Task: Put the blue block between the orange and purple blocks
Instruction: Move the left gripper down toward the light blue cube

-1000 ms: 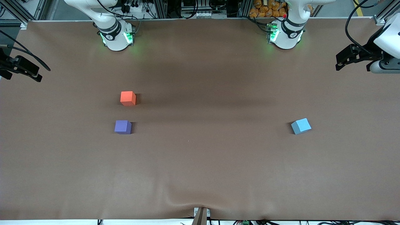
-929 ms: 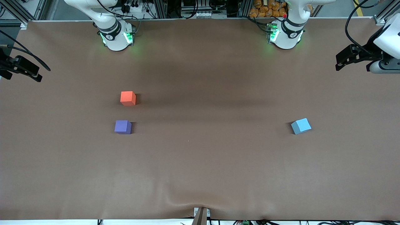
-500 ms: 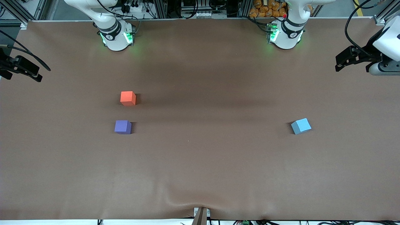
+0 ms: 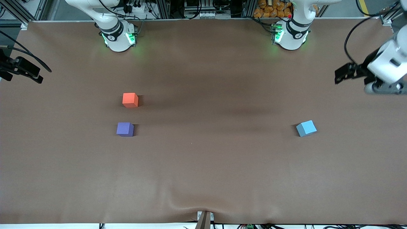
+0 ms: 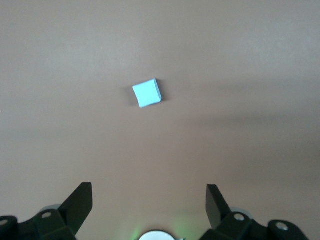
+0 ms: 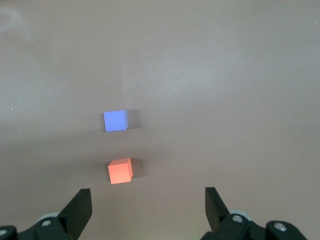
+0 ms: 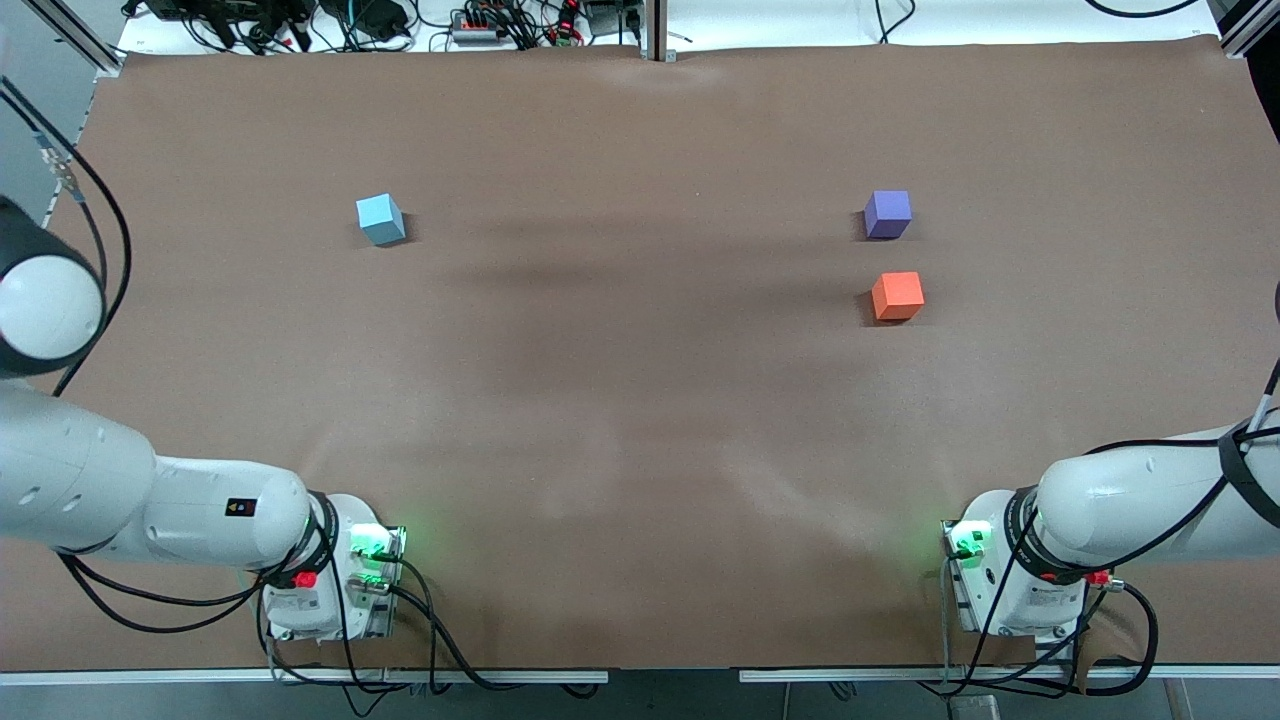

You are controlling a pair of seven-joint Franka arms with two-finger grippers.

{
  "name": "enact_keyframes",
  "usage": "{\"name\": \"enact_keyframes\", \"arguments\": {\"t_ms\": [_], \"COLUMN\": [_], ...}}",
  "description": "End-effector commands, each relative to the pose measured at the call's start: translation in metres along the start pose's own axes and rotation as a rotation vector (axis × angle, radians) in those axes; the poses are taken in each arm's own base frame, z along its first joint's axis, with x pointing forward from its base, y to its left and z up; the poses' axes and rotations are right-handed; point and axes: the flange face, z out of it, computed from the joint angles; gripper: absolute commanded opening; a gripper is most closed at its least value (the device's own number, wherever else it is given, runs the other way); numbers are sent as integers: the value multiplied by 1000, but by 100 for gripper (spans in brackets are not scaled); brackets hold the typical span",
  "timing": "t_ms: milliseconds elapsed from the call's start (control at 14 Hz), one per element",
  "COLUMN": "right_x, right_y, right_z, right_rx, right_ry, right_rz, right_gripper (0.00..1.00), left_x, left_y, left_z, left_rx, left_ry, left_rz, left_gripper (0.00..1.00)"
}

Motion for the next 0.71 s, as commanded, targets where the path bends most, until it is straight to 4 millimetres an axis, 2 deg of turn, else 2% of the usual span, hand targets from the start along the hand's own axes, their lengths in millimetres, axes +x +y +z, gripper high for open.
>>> {"name": "enact_keyframes", "arguments": {"t_ms": [0,286,643], "right_x": [1,1,1], "right_y": [-2,-2,-2], "right_z": [-2,-2,-2], "right_rx": [6,6,6], "right_ry": [-1,-1,-1], "right_rz": [-12,-12,-12], "right_gripper": [100,100,100], "left_x": [38,98,140], "left_y": [2,1,9], "left_z": [32,121,237], "left_rx": [31,70,52], "left_ry": [19,15,-30], "left_rz": [9,11,25], "left_gripper": [100,100,100]}}
